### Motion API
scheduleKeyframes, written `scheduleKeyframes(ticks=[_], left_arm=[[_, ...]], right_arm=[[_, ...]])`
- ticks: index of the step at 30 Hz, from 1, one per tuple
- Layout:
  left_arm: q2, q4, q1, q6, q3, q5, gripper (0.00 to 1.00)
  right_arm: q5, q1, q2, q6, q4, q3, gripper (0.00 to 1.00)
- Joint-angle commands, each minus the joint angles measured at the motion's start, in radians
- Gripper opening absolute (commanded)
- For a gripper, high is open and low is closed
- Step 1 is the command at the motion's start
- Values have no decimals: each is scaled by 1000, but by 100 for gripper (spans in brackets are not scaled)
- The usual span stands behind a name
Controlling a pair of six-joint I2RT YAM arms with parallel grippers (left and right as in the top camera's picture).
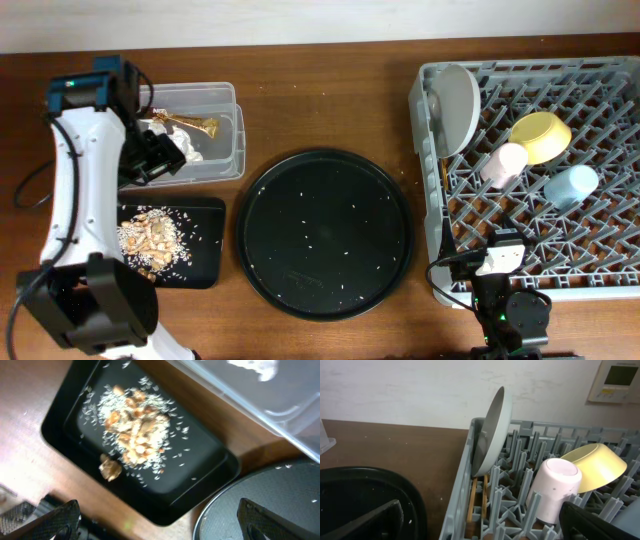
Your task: Sort waste into correct bins and load items into the dishwasher rack
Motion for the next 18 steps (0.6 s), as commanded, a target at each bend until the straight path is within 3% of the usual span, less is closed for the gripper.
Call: scheduleKeyframes(ticks=[1,6,11,16,18], left_arm=[[-130,100,-94,3,-131,-77,100],[-517,462,-170,28,-628,-99,99],[-904,831,-170,277,-1051,-30,99],[-1254,1093,-170,294,-1342,39,99],[-1369,1144,-169,295,-1419,-4,99]], right_arm=[[14,-5,-8,-1,-3,-8,98],[14,-5,-8,-1,-3,-8,99],[14,-5,-8,-1,-3,-8,98],[14,-5,-8,-1,-3,-8,98],[14,-5,-8,-1,-3,-8,98]])
